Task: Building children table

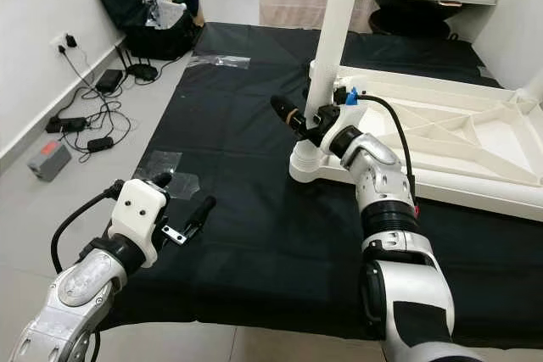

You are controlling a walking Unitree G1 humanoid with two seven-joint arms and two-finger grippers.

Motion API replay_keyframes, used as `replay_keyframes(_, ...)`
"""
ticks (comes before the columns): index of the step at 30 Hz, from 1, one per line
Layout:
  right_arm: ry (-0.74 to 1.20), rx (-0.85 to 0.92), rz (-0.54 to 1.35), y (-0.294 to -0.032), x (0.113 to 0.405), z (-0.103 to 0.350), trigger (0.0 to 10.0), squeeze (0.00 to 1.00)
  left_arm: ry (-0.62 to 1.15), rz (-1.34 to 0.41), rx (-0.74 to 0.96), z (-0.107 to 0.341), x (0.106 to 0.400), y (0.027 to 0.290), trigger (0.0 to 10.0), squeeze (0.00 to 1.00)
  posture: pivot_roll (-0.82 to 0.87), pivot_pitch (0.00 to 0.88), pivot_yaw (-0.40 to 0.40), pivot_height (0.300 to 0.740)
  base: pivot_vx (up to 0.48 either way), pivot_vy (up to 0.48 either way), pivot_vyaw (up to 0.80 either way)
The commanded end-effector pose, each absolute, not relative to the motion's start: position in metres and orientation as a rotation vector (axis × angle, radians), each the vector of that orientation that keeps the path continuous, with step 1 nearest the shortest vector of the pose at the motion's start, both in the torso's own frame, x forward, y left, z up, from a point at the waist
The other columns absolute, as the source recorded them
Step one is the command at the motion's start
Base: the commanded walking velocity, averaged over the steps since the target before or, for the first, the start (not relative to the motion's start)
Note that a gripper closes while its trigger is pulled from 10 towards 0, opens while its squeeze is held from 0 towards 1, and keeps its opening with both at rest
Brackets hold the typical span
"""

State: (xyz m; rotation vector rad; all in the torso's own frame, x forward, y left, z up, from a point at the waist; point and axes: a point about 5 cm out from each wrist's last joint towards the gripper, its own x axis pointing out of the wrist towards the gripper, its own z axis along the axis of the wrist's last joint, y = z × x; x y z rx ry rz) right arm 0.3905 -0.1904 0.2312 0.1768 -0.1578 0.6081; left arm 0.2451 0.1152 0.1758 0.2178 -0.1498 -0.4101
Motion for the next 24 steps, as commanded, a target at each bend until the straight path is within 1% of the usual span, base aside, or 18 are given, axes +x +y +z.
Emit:
replay_keyframes(1, -0.174, 0.179, 0.695, -0.182, 0.399, 0.244, 10.0, 0.00, -0.142, -0.425, 0.225, 0.173, 0.242, 0.111, 10.0, 0.00, 0.13, 0.123, -0.032, 0.740, 0.000, 0.000, 0.00)
replay_keyframes(8, -0.171, 0.156, 0.739, -0.176, 0.402, 0.251, 10.0, 0.00, -0.139, -0.429, 0.223, 0.173, 0.241, 0.111, 10.0, 0.00, 0.13, 0.126, -0.034, 0.740, 0.000, 0.000, 0.00)
replay_keyframes(9, -0.179, 0.161, 0.733, -0.175, 0.403, 0.254, 6.4, 0.00, -0.139, -0.428, 0.224, 0.173, 0.241, 0.111, 10.0, 0.00, 0.13, 0.127, -0.035, 0.740, 0.000, 0.000, 0.00)
replay_keyframes(11, -0.185, 0.166, 0.726, -0.174, 0.404, 0.256, 6.4, 0.00, -0.138, -0.427, 0.225, 0.173, 0.241, 0.112, 10.0, 0.00, 0.13, 0.127, -0.035, 0.740, 0.000, 0.000, 0.00)
replay_keyframes(12, -0.186, 0.167, 0.727, -0.173, 0.404, 0.256, 0.0, 0.00, -0.138, -0.426, 0.224, 0.173, 0.241, 0.112, 10.0, 0.00, 0.13, 0.127, -0.036, 0.740, 0.000, 0.000, 0.00)
replay_keyframes(16, -0.187, 0.148, 0.719, -0.171, 0.404, 0.250, 0.0, 0.00, -0.140, -0.425, 0.223, 0.173, 0.242, 0.111, 10.0, 0.00, 0.13, 0.130, -0.035, 0.740, 0.000, 0.000, 0.00)
replay_keyframes(18, -0.192, 0.156, 0.684, -0.173, 0.403, 0.243, 0.0, 0.00, -0.141, -0.424, 0.222, 0.173, 0.242, 0.111, 10.0, 0.00, 0.13, 0.128, -0.034, 0.740, 0.000, 0.000, 0.00)
replay_keyframes(19, -0.197, 0.126, 0.642, -0.174, 0.403, 0.239, 0.0, 0.00, -0.141, -0.424, 0.223, 0.173, 0.243, 0.111, 10.0, 0.00, 0.13, 0.122, -0.037, 0.740, 0.000, 0.000, 0.00)
replay_keyframes(22, -0.202, 0.103, 0.614, -0.175, 0.403, 0.237, 0.0, 0.00, -0.142, -0.425, 0.223, 0.173, 0.243, 0.111, 10.0, 0.00, 0.13, 0.121, -0.038, 0.740, 0.000, 0.000, 0.00)
replay_keyframes(24, -0.193, 0.086, 0.521, -0.175, 0.402, 0.228, 0.0, 0.00, -0.144, -0.424, 0.224, 0.173, 0.243, 0.111, 10.0, 0.00, 0.13, 0.111, -0.038, 0.740, 0.000, 0.000, 0.00)
